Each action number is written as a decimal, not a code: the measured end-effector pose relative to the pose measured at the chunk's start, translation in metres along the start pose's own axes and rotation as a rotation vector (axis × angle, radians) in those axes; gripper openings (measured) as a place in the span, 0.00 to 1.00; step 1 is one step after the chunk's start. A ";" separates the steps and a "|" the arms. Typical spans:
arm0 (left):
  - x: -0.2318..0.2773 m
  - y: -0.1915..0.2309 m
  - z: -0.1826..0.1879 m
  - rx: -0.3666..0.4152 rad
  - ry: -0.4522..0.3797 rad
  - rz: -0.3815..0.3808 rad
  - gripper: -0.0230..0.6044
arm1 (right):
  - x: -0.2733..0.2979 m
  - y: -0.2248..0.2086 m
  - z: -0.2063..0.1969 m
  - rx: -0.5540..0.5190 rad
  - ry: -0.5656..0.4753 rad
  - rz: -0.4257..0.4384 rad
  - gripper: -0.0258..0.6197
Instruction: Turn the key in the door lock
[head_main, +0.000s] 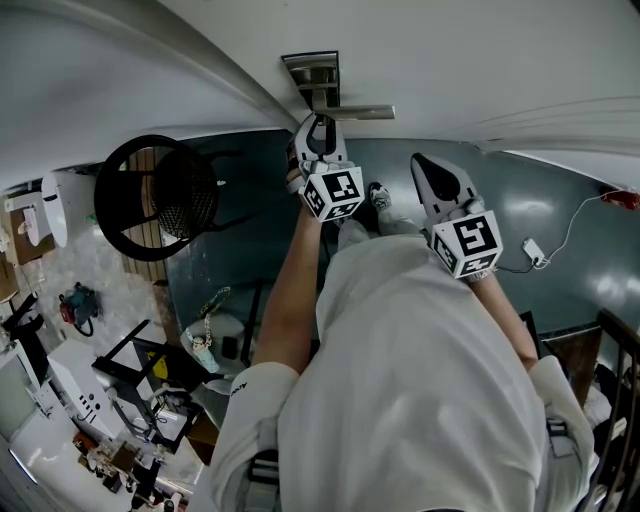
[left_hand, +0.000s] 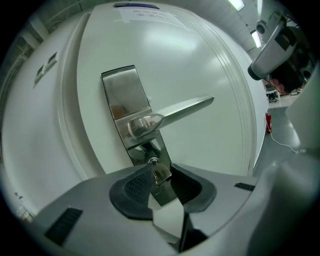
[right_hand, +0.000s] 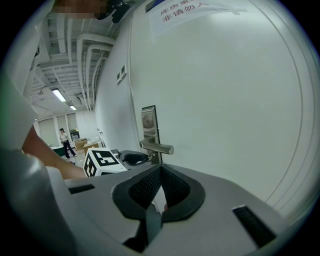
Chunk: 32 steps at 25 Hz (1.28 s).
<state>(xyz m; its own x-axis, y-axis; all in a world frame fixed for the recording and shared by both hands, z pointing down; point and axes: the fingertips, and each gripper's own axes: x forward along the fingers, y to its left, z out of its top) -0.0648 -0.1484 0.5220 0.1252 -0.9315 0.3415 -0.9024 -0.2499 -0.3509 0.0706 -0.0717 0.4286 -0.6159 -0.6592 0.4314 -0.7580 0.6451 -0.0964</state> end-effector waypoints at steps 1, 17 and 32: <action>0.000 0.000 0.000 -0.018 -0.002 -0.002 0.21 | 0.000 0.000 0.000 0.000 0.000 -0.001 0.03; -0.004 0.013 -0.004 -0.507 -0.043 -0.038 0.21 | 0.000 0.001 -0.003 -0.001 0.008 0.008 0.03; -0.002 0.015 -0.011 -1.025 -0.077 -0.144 0.21 | -0.001 0.003 -0.006 -0.001 0.011 0.021 0.03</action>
<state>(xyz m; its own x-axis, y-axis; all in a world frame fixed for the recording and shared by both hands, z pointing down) -0.0832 -0.1471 0.5261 0.2528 -0.9341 0.2522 -0.7901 -0.0489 0.6110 0.0698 -0.0669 0.4333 -0.6291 -0.6416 0.4389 -0.7449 0.6590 -0.1043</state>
